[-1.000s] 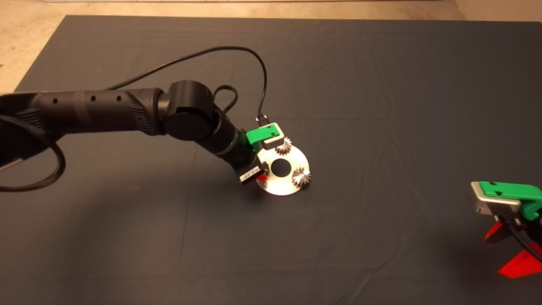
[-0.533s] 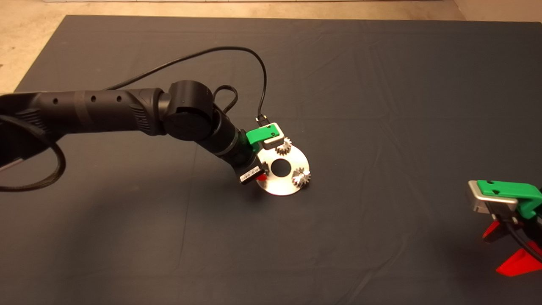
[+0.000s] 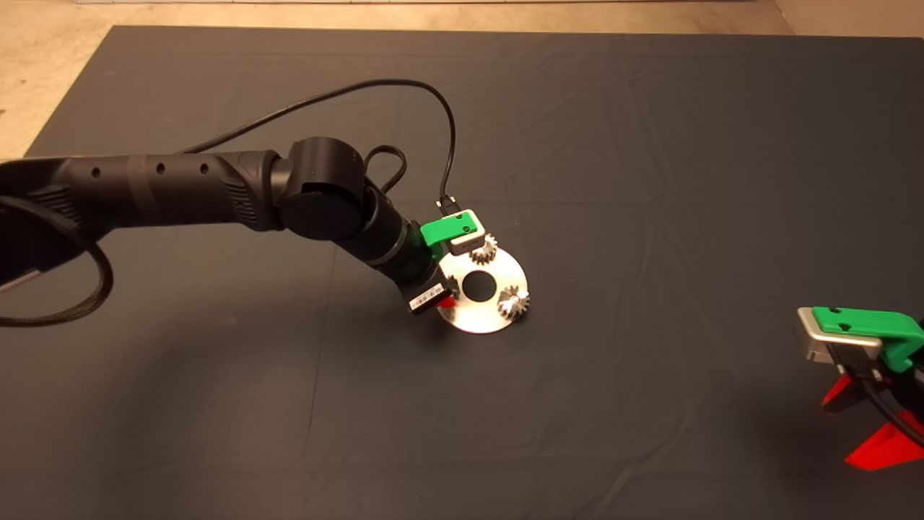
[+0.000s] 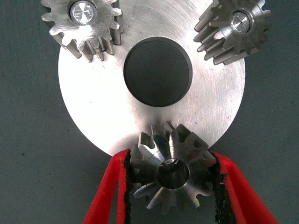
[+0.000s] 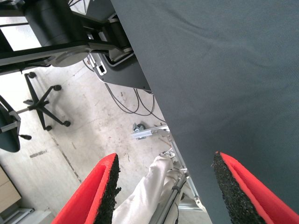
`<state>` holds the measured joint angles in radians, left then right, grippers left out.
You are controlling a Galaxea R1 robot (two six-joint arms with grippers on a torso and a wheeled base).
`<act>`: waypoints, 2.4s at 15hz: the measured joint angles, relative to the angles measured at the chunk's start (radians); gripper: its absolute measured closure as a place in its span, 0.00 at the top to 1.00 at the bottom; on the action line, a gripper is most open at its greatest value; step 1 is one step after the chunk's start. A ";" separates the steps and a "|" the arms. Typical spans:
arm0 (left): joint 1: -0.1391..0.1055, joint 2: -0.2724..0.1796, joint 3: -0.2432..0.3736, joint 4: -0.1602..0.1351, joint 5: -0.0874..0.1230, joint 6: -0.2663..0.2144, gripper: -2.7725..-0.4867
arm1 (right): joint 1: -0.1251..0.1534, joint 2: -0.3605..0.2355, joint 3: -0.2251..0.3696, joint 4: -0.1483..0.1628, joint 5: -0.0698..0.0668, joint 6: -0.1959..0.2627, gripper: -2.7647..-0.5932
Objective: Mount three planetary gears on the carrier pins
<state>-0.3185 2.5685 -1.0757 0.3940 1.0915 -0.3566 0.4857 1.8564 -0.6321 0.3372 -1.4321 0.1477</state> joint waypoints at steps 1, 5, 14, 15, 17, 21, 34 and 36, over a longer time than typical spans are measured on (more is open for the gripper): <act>0.000 0.000 0.000 0.000 0.000 0.000 0.16 | 0.000 0.000 0.000 0.000 0.000 0.000 0.41; 0.006 0.000 0.000 0.002 -0.010 0.000 0.16 | 0.000 -0.003 0.000 0.002 0.000 0.000 0.41; 0.023 0.010 0.000 0.003 -0.038 -0.001 0.16 | 0.000 -0.020 0.001 0.015 0.000 0.000 0.41; 0.025 0.010 0.000 0.004 -0.041 -0.001 0.16 | 0.000 -0.020 0.002 0.015 0.000 0.000 0.41; 0.028 0.009 0.000 0.005 -0.046 -0.001 0.16 | 0.000 -0.020 0.002 0.015 0.000 0.000 0.41; 0.028 0.008 0.000 0.005 -0.048 -0.001 0.17 | 0.000 -0.020 0.002 0.014 0.000 0.000 0.41; 0.047 0.008 0.002 -0.001 -0.056 -0.001 0.43 | 0.000 -0.020 0.002 0.015 0.000 0.000 0.41; 0.047 0.011 0.004 -0.001 -0.049 -0.001 0.43 | 0.000 -0.020 0.002 0.015 0.000 0.000 0.41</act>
<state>-0.2717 2.5796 -1.0713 0.3930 1.0427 -0.3574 0.4857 1.8364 -0.6302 0.3521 -1.4323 0.1477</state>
